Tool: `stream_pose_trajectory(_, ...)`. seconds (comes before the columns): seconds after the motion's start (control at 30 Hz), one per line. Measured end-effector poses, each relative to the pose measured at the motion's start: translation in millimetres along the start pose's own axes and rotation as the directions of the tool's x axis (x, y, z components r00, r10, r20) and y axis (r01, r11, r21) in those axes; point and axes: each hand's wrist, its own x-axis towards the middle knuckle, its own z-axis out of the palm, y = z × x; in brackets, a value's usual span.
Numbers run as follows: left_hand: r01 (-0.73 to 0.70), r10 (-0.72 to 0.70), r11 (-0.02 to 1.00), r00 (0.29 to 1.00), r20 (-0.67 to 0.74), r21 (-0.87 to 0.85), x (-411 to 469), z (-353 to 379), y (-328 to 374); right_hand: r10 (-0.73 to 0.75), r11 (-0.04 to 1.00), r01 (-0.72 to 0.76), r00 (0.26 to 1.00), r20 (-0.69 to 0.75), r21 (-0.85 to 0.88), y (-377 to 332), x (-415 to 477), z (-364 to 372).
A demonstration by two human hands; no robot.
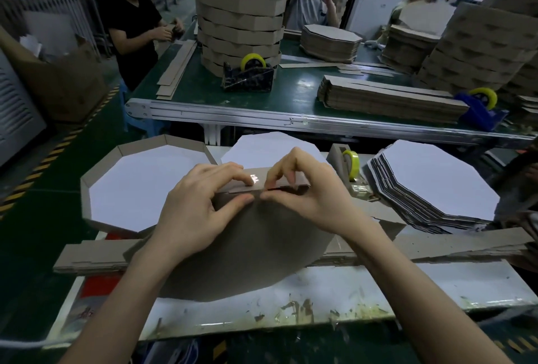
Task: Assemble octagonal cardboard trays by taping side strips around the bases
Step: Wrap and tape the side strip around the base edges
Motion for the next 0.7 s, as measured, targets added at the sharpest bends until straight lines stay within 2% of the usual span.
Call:
stream_pose_trajectory(0.17,0.002,-0.002,1.000,1.000,0.005,-0.001,0,0,0,0.235,0.951,-0.249,0.967,0.094,0.182,17,8,-28)
stream_pose_trajectory(0.27,0.002,-0.001,1.000,1.000,-0.003,0.007,-2,1,0,0.453,0.852,-0.457,0.888,0.078,0.254,33,18,-26)
stream_pose_trajectory(0.37,-0.003,0.003,1.000,1.000,-0.011,0.009,-2,2,0,0.565,0.765,-0.595,0.804,0.187,0.245,41,26,-18)
stream_pose_trajectory(0.47,0.015,-0.015,1.000,1.000,-0.010,0.002,-2,2,-1,0.573,0.738,-0.617,0.787,0.230,0.272,40,28,-15)
stream_pose_trajectory(0.57,0.003,-0.002,1.000,1.000,-0.008,0.015,-2,1,-1,0.538,0.744,-0.581,0.814,0.219,0.330,39,27,-14)
stream_pose_trajectory(0.7,-0.042,0.043,0.998,0.999,-0.008,0.043,-1,1,-1,0.507,0.783,-0.544,0.839,0.196,0.301,38,28,-16)
